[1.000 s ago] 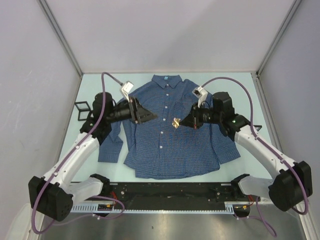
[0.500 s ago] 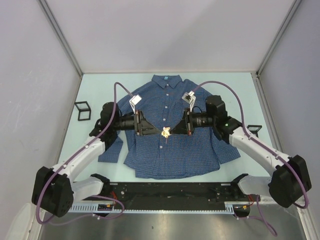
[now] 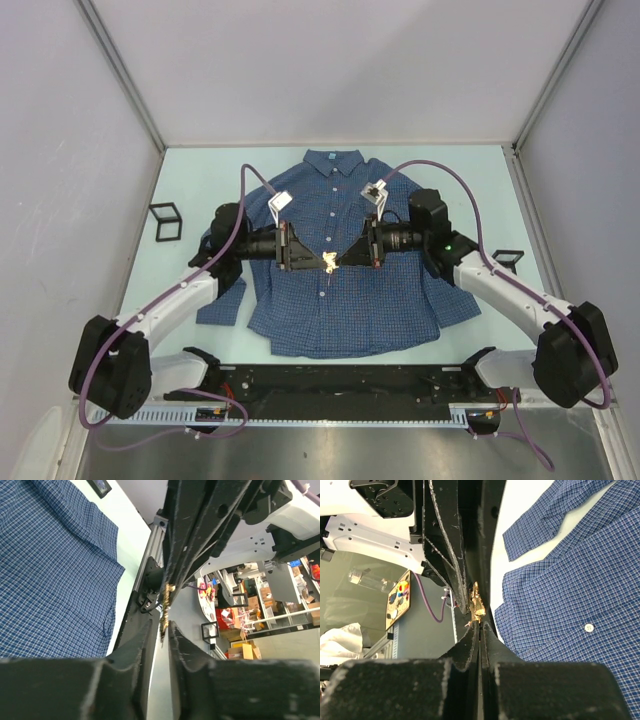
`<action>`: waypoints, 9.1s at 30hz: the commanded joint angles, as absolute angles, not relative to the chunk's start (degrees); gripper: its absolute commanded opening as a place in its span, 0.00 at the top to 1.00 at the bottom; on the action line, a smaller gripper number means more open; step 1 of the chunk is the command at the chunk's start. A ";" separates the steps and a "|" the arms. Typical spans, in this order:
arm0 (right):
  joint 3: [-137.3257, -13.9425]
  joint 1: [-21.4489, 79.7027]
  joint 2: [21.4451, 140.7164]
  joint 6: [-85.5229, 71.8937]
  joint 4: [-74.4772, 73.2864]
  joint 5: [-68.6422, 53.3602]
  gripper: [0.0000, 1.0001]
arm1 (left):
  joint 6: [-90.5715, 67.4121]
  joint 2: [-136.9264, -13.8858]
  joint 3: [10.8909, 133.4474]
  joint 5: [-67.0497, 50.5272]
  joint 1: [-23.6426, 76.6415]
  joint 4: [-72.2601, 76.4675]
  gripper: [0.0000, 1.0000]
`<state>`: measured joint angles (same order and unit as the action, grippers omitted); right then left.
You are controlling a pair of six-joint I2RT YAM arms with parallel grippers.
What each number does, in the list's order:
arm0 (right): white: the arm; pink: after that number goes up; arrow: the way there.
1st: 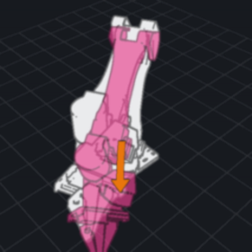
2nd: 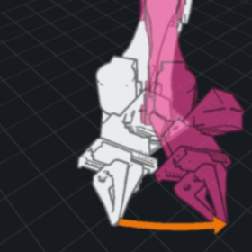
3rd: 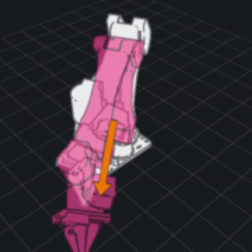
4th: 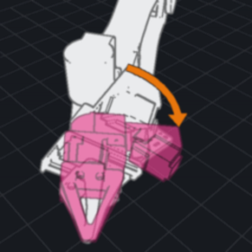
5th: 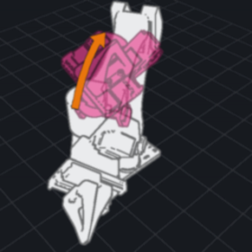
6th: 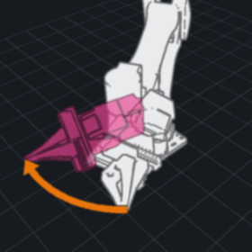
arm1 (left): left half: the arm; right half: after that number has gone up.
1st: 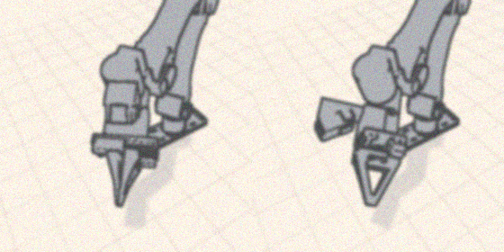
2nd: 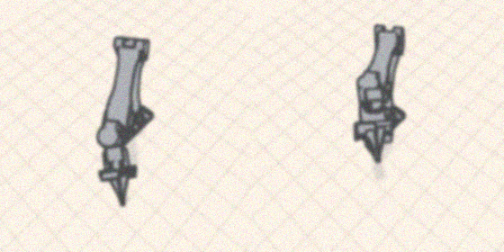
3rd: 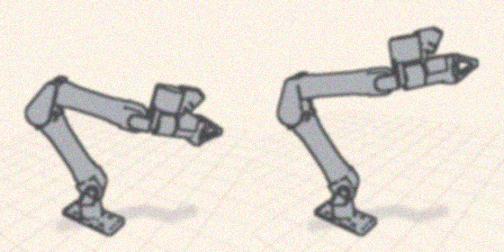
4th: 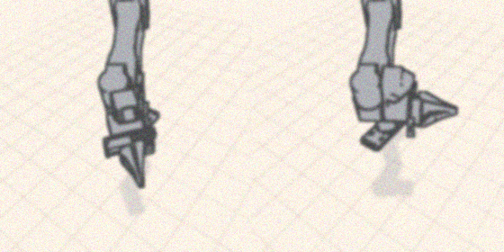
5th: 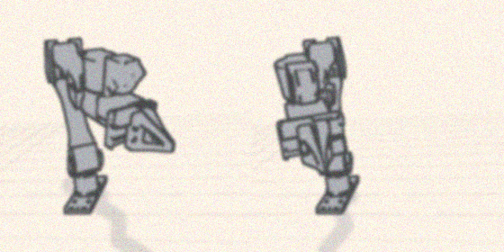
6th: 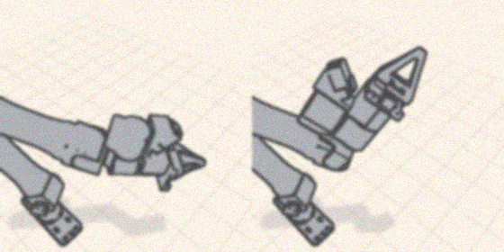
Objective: Remove the brooch from the garment
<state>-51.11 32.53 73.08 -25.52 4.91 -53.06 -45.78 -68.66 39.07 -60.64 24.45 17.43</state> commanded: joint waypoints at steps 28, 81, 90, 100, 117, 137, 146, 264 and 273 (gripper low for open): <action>-41.31 39.63 69.25 -43.67 23.02 -40.97 0.29 | -52.64 -64.78 37.45 -46.94 24.79 24.34 1.00; -46.84 40.43 69.17 -33.57 13.36 -34.98 0.52 | -64.69 -54.49 25.31 -44.04 25.31 31.38 1.00; -46.76 42.71 69.61 -34.01 15.91 -32.43 0.58 | -63.02 -53.96 26.63 -43.77 25.49 28.39 1.00; -45.71 42.89 67.85 -33.31 14.06 -31.73 0.56 | -61.08 -52.82 28.56 -42.98 25.84 25.58 1.00; -44.56 41.75 69.43 -38.32 20.56 -34.45 0.75 | -53.63 -52.21 31.72 -42.89 28.29 22.42 1.00; -44.65 38.85 71.72 -42.71 24.96 -42.71 0.80 | -30.51 -52.55 42.27 -46.40 32.08 4.40 1.00; -44.65 37.79 71.19 -40.96 25.05 -47.89 0.79 | -33.30 -54.84 42.01 -53.17 32.08 7.12 1.00; -35.33 42.10 47.11 -17.23 -2.72 -4.66 0.28 | 7.47 -117.42 76.55 48.96 -6.24 -13.80 1.00; -35.16 41.84 47.46 -17.31 -2.37 -4.48 0.28 | 7.82 -118.92 78.58 49.22 -6.33 -14.68 1.00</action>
